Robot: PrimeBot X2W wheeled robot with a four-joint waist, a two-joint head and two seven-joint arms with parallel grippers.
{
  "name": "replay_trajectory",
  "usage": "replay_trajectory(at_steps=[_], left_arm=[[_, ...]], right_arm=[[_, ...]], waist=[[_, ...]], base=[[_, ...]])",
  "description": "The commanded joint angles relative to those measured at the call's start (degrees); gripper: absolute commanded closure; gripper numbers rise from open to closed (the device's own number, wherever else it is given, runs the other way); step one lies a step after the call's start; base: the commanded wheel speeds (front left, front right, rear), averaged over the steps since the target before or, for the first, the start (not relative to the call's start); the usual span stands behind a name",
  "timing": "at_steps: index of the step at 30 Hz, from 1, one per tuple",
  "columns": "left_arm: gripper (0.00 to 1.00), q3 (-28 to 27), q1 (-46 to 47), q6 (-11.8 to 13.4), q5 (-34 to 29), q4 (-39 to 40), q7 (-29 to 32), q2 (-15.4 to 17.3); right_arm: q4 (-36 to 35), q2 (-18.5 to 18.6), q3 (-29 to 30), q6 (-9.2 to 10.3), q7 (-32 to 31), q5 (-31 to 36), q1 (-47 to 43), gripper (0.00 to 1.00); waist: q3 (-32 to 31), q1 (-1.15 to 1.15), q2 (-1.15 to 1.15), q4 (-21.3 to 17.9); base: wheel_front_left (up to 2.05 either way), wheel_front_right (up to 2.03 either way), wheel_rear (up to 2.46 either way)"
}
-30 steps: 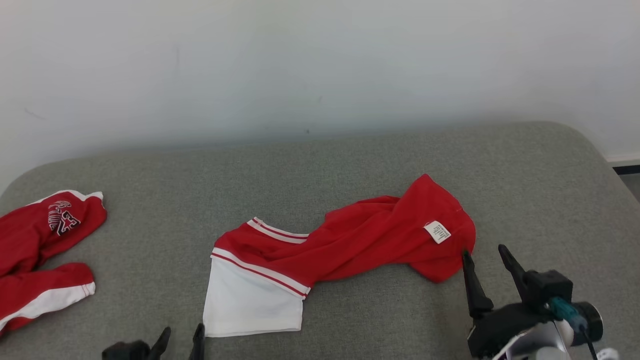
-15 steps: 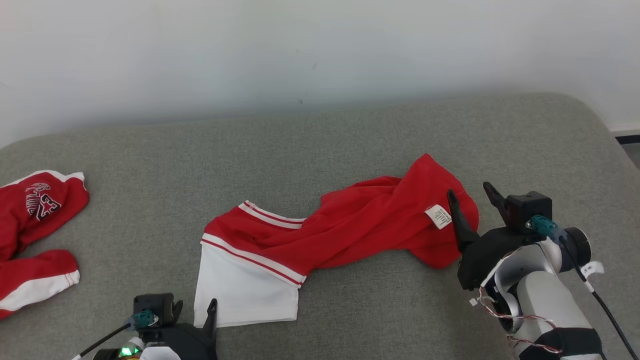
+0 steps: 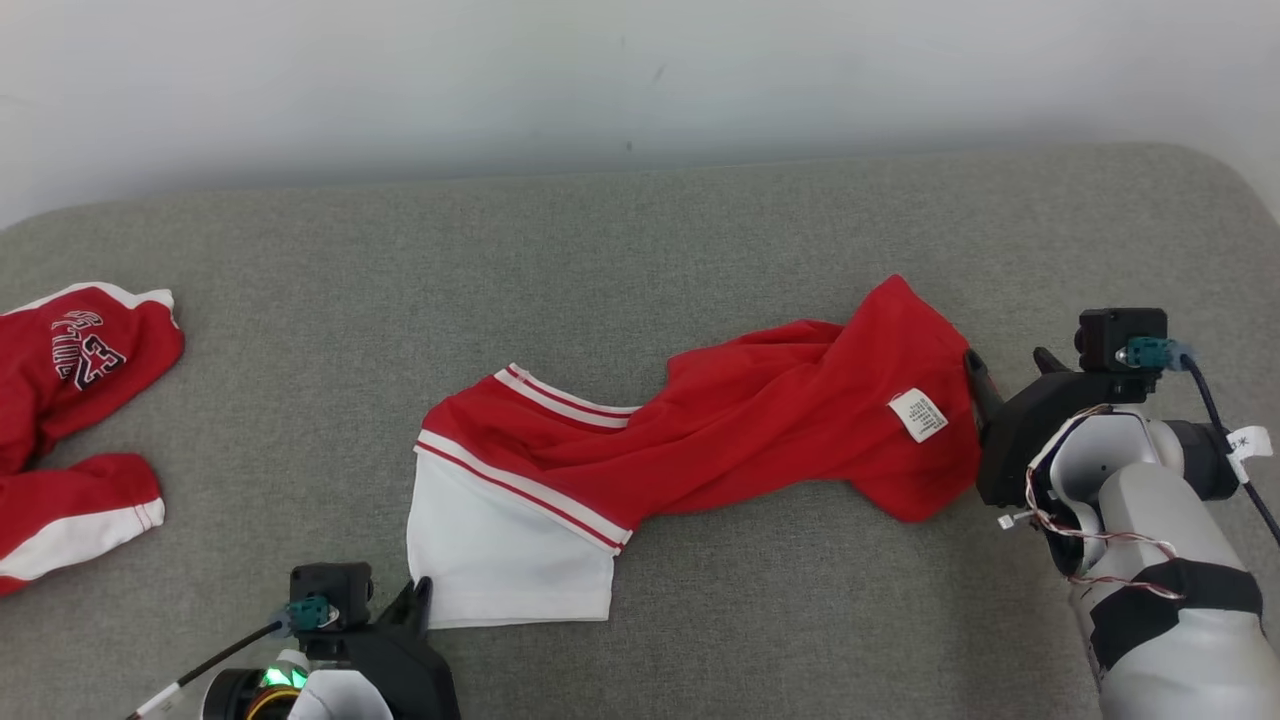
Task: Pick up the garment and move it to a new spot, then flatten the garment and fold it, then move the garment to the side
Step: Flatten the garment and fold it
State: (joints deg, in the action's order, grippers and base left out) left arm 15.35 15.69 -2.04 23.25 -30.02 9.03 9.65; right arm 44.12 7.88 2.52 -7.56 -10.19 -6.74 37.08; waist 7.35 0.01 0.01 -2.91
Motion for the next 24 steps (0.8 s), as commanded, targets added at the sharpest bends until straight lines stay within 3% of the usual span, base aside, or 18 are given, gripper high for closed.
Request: replay_trajectory(at_steps=[1,5,18,24], left_arm=[[1.00,0.41,0.10,-0.28,0.07,0.28,0.34,-0.03],[1.00,0.77,-0.18,-0.47,0.30,1.58,0.74,0.31],[1.00,1.27,-1.08,0.12,0.74,3.66,1.11,1.18],[1.00,1.35,-0.92,0.14,0.96,4.00,1.26,1.69]], right_arm=[[0.76,0.61,-0.19,0.16,-0.84,-0.64,0.76,0.00],[3.09,2.57,-0.79,0.16,-2.55,-2.51,2.87,0.00],[5.31,8.87,-11.19,0.16,-9.30,-15.41,5.28,0.00],[5.40,9.31,-14.23,0.16,-11.68,-20.89,5.53,0.00]], waist=[[0.76,-0.01,-0.01,0.62],[1.58,-0.01,-0.01,1.17],[3.28,-0.01,-0.01,1.97],[3.75,-0.01,-0.01,2.15]], base=[[0.00,0.00,0.00],[0.00,0.00,0.00],[0.00,0.00,0.00],[0.00,0.00,0.00]])
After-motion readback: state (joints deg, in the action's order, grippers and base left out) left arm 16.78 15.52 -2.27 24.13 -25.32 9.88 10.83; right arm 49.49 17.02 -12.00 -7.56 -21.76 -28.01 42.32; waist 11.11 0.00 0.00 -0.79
